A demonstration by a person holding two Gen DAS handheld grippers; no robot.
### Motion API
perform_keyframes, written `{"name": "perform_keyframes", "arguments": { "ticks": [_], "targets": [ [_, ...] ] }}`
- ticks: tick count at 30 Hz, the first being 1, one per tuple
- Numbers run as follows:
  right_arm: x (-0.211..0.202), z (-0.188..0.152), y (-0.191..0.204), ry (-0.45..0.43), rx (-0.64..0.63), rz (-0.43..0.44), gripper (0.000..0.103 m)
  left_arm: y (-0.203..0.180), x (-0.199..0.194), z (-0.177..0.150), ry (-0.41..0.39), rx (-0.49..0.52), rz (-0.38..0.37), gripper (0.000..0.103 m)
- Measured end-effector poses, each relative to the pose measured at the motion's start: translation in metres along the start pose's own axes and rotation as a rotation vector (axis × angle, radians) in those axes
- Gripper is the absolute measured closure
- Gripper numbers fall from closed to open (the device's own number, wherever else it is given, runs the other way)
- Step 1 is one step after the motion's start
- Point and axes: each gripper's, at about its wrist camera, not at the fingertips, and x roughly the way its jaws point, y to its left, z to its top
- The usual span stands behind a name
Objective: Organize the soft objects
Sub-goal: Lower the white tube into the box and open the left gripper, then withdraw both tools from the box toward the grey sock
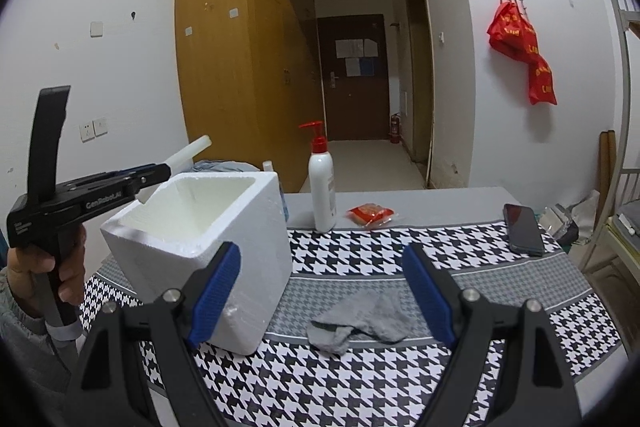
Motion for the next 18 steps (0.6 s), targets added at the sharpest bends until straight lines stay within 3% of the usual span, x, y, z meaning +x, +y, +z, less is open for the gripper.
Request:
{"name": "perform_keyframes", "arguments": {
  "ticks": [4, 5, 8, 9, 13, 18],
  "targets": [
    [0.0, -0.003, -0.002, 0.012, -0.006, 0.002, 0.017, 0.001, 0.005, -0.001, 0.006, -0.003, -0.002, 0.071],
    [0.0, -0.004, -0.002, 0.016, -0.008, 0.0, 0.017, 0.001, 0.004, -0.002, 0.001, -0.003, -0.001, 0.062],
    [0.0, -0.006, -0.004, 0.029, -0.011, 0.002, 0.017, -0.001, -0.001, -0.004, -0.025, -0.005, -0.001, 0.023],
    [-0.001, -0.007, -0.005, 0.027, -0.011, 0.0, 0.017, -0.002, -0.006, -0.005, -0.04, -0.009, -0.006, 0.015],
    [-0.003, -0.01, -0.011, 0.025, -0.001, 0.006, 0.017, -0.011, -0.019, -0.009, -0.061, 0.002, -0.017, 0.002],
    [-0.006, -0.012, -0.013, 0.021, -0.002, 0.003, 0.017, -0.021, -0.05, -0.025, -0.112, -0.005, -0.019, 0.001]
  ]
}}
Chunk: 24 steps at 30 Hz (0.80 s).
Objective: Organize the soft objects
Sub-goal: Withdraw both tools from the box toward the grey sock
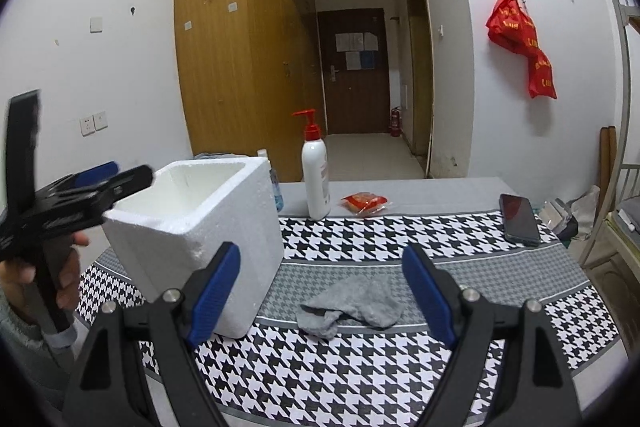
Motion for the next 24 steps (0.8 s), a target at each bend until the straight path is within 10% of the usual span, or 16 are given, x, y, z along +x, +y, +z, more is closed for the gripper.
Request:
{"name": "perform_keyframes", "arguments": {
  "ticks": [24],
  "targets": [
    [-0.03, -0.023, -0.027, -0.092, 0.003, 0.043, 0.001, -0.034, -0.044, -0.05, -0.135, -0.11, 0.074, 0.001]
  ]
}}
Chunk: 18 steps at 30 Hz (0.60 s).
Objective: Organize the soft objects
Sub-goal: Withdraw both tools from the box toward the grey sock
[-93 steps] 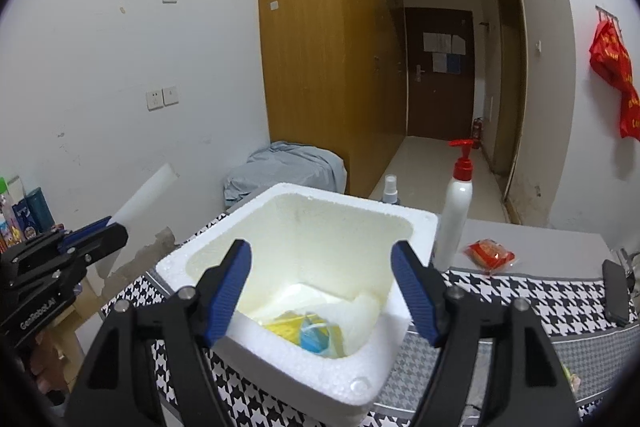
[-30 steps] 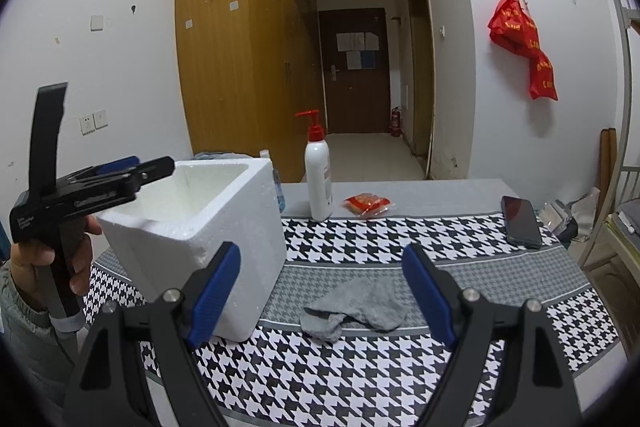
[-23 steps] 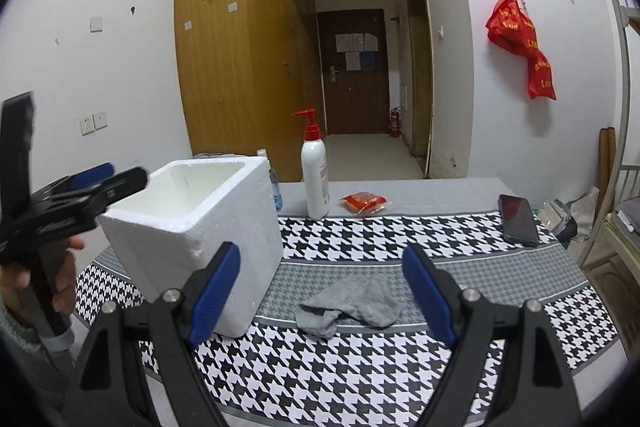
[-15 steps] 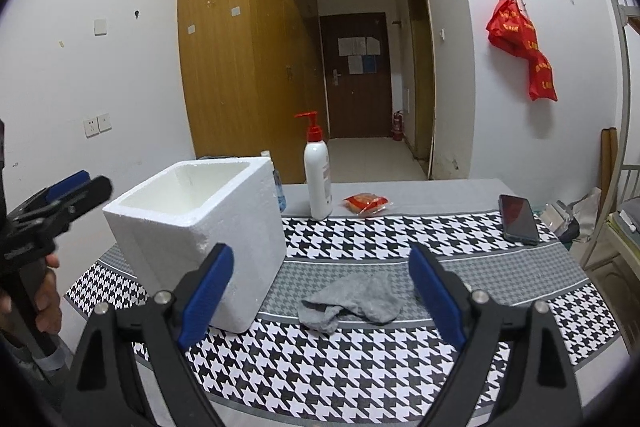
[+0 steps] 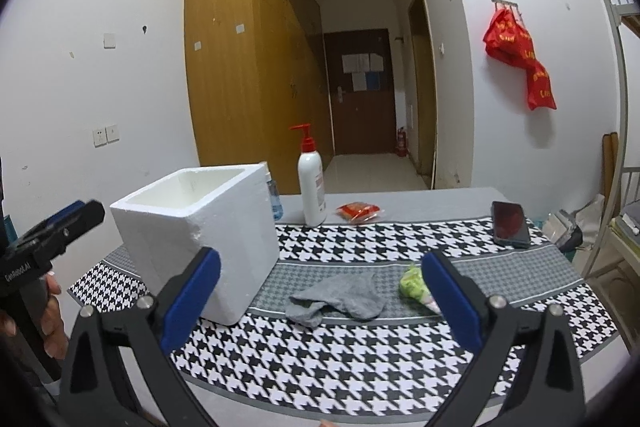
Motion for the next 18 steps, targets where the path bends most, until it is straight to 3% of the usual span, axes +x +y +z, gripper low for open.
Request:
{"name": "perform_keyframes", "arguments": {
  "ticks": [9, 18],
  "targets": [
    [0.005, -0.021, -0.017, 0.016, 0.026, 0.039, 0.001, -0.016, 0.004, -0.026, 0.006, 0.017, 0.029, 0.001],
    [0.003, -0.031, -0.03, 0.013, 0.041, 0.053, 0.001, -0.057, 0.017, -0.046, 0.074, 0.093, -0.019, 0.001]
  ]
}}
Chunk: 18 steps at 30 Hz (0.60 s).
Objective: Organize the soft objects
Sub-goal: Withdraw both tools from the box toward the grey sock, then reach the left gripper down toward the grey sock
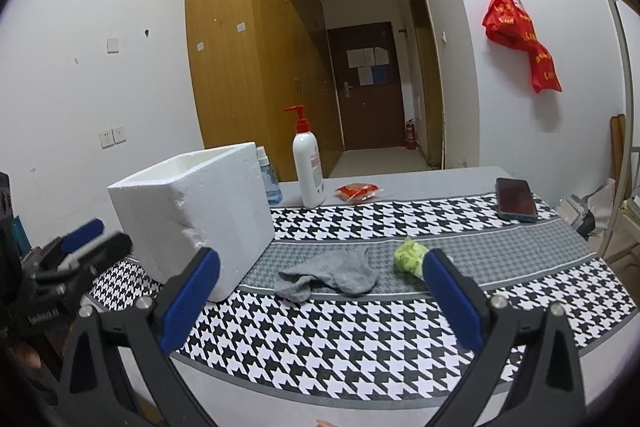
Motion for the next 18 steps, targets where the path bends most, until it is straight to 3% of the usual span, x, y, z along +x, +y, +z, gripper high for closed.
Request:
{"name": "perform_keyframes", "arguments": {
  "ticks": [18],
  "targets": [
    [-0.011, -0.018, -0.069, 0.052, 0.029, -0.069, 0.001, -0.074, 0.045, -0.003, 0.148, 0.063, -0.048, 0.001]
  ]
}}
